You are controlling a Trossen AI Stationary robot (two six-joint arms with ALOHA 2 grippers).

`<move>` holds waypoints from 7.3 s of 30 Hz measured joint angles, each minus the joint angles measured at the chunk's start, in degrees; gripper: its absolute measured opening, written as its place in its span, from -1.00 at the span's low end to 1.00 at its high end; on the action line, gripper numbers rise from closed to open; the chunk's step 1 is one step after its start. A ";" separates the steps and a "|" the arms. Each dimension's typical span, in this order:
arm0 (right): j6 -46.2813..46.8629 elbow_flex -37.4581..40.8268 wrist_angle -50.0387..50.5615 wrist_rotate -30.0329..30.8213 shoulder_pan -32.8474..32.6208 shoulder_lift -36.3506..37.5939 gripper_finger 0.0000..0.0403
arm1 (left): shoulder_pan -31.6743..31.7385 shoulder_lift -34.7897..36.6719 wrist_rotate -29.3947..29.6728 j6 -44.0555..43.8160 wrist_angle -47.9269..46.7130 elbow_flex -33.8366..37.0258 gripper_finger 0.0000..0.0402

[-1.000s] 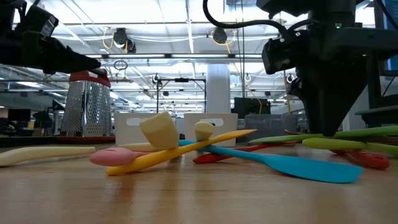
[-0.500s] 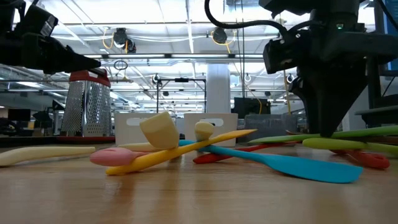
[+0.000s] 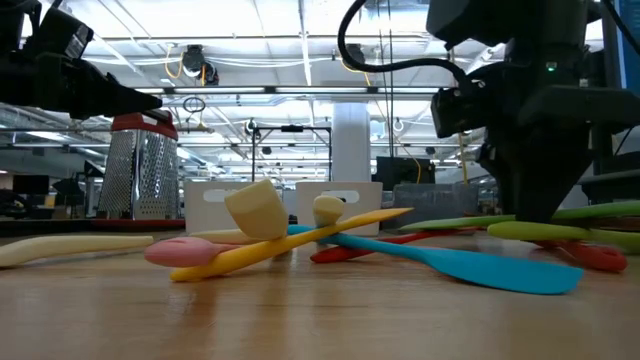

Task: Pick & Place Kitchen Items
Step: Put the green spatula into the black bin, then put the pink spatula into the black bin

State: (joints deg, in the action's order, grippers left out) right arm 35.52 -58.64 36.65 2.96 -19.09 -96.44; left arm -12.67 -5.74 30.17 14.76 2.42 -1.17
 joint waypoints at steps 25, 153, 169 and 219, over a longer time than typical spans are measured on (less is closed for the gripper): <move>4.32 0.03 -5.16 -0.07 0.94 0.21 -0.87 | -0.02 0.00 -0.01 0.02 0.00 0.00 0.00; -9.61 -26.38 21.83 -13.76 62.77 -6.62 -0.79 | -0.02 0.00 -0.06 -0.17 0.78 0.02 0.00; -9.17 -26.38 21.81 -15.16 62.75 -6.64 -0.78 | -0.02 0.00 -0.06 -0.16 0.76 0.02 0.00; -9.15 -26.29 22.78 -15.10 60.06 0.67 -0.23 | -0.02 0.00 -0.06 -0.46 0.76 0.02 0.00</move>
State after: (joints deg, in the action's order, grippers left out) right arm 26.37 -84.93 59.43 -12.15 40.97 -95.78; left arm -12.69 -5.74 30.11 14.30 3.18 -1.15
